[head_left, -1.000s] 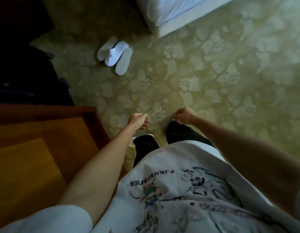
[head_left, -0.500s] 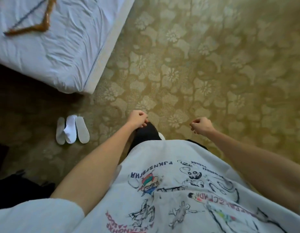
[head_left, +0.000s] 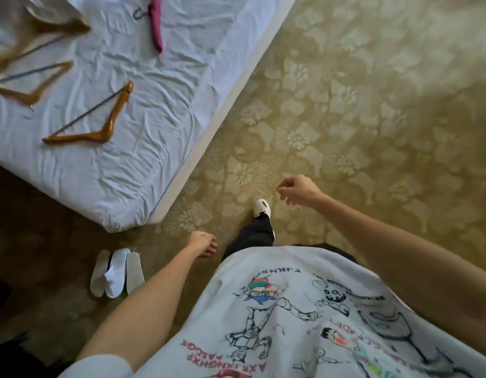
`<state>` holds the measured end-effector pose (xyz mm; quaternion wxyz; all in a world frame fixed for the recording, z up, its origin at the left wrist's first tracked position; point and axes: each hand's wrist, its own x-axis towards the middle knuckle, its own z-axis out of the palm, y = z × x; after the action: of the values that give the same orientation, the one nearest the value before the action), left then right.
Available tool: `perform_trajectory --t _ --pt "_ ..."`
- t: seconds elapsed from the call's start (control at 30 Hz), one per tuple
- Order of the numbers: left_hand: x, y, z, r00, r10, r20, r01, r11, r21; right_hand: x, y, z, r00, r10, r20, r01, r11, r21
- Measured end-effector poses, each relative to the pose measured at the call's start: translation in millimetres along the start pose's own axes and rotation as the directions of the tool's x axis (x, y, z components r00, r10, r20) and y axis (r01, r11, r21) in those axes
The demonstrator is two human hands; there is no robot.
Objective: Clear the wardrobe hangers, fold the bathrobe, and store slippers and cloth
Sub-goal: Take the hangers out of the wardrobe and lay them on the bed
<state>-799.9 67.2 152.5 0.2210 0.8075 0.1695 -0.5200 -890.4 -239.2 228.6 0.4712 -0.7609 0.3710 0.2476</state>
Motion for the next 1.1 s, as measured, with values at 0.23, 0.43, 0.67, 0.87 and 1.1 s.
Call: perform_trajectory --t 0.23,0.43,0.67,0.87,1.1 --pt "11.1 209.8 -13.6 0.982 0.159 0.097 -0.157 0.987 -0.032 81.7 -20.5 -124.4 0.989 0.109 -0.096 -0.112 0.993 -0.029" --pt "36.5 400.8 -6.9 0.921 0.336 0.194 -0.343 0.939 0.001 144.2 -8.5 -221.2 0.936 0.279 -0.217 -0.279 0.960 0.030" --pt "71.2 588.9 -42.7 0.914 0.365 0.180 -0.380 0.924 0.055 267.7 -72.2 -333.4 0.939 0.291 -0.180 -0.287 0.957 0.051" --pt "111.8 676.1 -114.5 0.917 0.396 0.041 -0.396 0.918 -0.010 383.1 -212.0 -392.1 0.994 0.088 -0.064 -0.091 0.995 -0.045" --pt "172.1 674.6 -185.4 0.991 0.120 -0.054 -0.131 0.954 -0.270 494.6 -377.5 -399.4 0.975 -0.158 0.154 0.190 0.956 -0.222"
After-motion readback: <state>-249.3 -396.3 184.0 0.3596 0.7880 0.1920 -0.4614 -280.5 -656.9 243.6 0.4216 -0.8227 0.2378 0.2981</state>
